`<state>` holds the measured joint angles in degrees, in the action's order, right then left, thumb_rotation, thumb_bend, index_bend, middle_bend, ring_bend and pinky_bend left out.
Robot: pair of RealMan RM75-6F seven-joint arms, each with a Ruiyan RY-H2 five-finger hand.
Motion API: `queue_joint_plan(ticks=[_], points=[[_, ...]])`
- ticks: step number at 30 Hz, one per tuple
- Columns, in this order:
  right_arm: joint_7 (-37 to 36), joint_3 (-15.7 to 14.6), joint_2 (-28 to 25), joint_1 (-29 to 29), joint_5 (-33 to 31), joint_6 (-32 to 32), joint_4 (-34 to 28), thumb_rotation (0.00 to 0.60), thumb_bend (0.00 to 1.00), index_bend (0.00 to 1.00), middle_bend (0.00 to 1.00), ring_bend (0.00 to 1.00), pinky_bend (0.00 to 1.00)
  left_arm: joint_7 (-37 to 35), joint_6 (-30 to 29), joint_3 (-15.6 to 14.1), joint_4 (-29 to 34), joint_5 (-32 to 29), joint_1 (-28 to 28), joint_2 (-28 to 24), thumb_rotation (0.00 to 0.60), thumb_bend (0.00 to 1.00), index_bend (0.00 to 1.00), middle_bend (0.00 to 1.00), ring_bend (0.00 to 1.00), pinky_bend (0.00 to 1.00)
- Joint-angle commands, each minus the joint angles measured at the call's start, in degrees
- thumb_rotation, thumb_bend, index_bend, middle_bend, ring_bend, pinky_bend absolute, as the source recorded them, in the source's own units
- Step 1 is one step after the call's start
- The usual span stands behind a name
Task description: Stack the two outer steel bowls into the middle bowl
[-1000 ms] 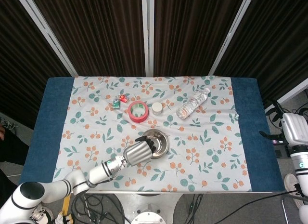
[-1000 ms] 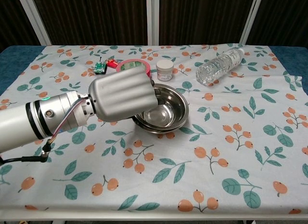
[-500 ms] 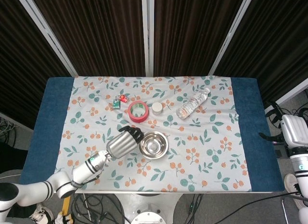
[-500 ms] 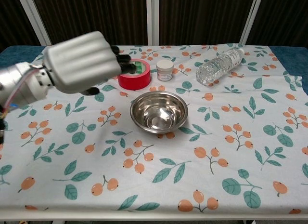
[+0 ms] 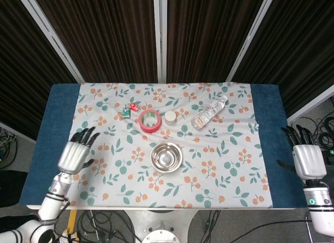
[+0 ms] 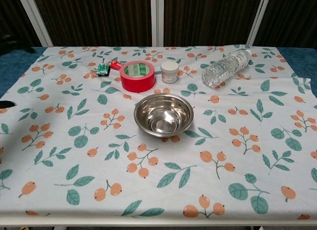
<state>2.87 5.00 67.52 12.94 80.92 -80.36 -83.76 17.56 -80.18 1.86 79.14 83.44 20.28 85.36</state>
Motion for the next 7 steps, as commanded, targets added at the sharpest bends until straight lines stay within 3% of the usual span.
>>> queue_joint_plan(ticks=[1, 7], points=[[0.8, -1.2, 2.5, -1.5, 1.5, -1.7, 1.9, 0.6, 0.04, 0.12, 0.08, 0.0, 0.04, -5.0, -4.5, -2.2, -1.6, -0.2, -4.6, -2.1, 0.6, 0.02, 0.22, 0.18, 0.15, 0.25], [0.5, -1.2, 2.6, -1.8, 2.7, -2.2, 1.3, 0.6, 0.04, 0.12, 0.08, 0.0, 0.04, -7.9, -6.7, -3.9, -3.4, 2.1, -7.3, -2.3, 0.6, 0.02, 0.22, 0.19, 0.15, 0.25]])
